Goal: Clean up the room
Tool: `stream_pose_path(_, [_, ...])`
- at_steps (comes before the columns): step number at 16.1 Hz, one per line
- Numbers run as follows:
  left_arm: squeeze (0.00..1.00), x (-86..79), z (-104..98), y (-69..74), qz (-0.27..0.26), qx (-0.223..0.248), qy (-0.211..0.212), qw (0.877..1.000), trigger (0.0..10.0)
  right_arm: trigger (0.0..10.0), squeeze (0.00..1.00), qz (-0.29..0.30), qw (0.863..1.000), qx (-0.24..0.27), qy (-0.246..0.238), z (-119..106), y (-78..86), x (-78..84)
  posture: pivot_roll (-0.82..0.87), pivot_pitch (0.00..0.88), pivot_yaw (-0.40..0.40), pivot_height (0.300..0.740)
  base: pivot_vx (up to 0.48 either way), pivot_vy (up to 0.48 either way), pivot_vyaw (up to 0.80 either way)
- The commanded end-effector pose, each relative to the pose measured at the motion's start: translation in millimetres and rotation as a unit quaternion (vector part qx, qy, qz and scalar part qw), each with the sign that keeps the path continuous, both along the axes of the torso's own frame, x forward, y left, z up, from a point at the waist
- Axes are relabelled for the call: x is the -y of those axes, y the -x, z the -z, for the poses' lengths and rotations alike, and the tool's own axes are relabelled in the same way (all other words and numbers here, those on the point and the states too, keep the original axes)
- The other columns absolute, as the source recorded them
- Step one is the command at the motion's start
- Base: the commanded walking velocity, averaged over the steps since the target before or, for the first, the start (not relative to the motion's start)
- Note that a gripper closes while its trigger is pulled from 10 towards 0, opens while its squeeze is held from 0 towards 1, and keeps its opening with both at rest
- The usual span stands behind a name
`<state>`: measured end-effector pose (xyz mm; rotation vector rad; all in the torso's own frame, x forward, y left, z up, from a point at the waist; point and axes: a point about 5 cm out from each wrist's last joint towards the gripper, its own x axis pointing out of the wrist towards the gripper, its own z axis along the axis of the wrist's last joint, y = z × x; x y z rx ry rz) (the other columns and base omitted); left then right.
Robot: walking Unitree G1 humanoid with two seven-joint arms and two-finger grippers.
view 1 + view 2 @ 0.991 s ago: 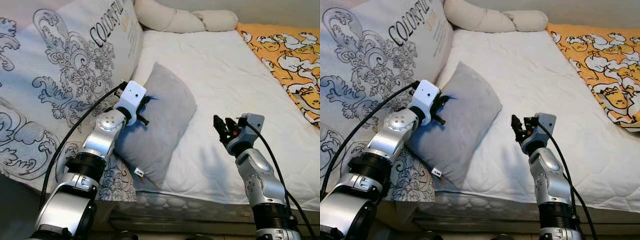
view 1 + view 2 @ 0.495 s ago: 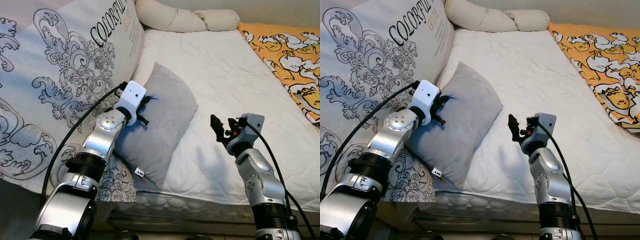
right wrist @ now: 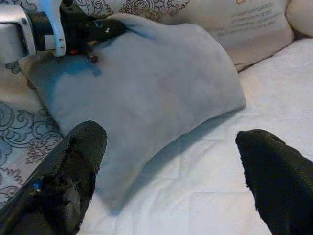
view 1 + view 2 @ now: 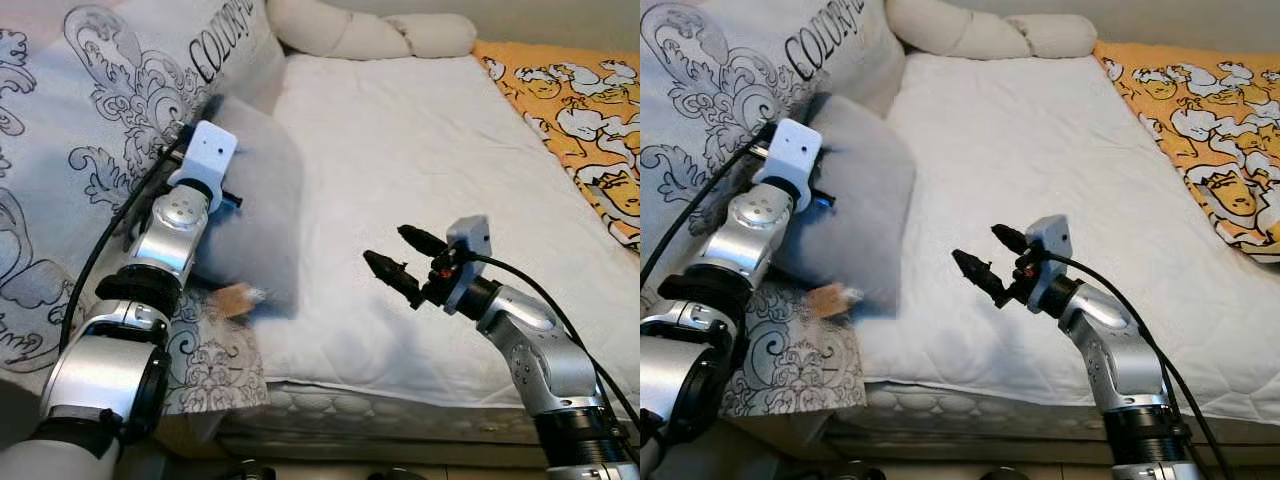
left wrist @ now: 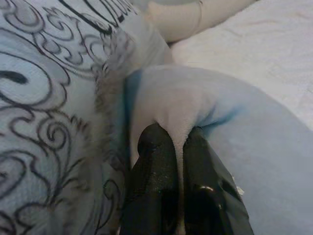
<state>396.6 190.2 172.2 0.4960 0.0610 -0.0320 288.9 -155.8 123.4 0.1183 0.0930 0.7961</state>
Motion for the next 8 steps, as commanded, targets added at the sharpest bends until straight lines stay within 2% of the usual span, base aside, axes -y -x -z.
stream_pose_path(1, [0.00,-3.4,-16,-4.3,-0.016,0.038,-0.004,0.999,10.0,10.0,1.00,-0.007,1.000,0.001,0.002,-2,1.2,3.8,-0.09,0.000,0.008,0.740,0.000,0.000,0.00])
stream_pose_path(3, [0.00,-0.8,-4,-1.8,-0.023,0.030,-0.003,0.999,10.0,10.0,1.00,-0.010,1.000,0.003,0.008,-3,0.6,4.5,-0.09,0.000,0.008,0.740,0.000,0.000,0.00])
stream_pose_path(5, [0.00,4.7,18,3.8,-0.023,-0.002,-0.013,1.000,10.0,10.0,1.00,-0.022,1.000,0.003,0.014,-3,1.4,2.5,-0.08,0.000,-0.001,0.740,0.000,0.000,0.00])
stream_pose_path(8, [0.00,-2.9,29,7.4,-0.052,-0.011,-0.036,0.998,10.0,10.0,1.00,-0.035,0.999,0.001,0.011,-2,4.4,2.3,-0.09,0.000,-0.003,0.740,0.000,0.000,0.00])
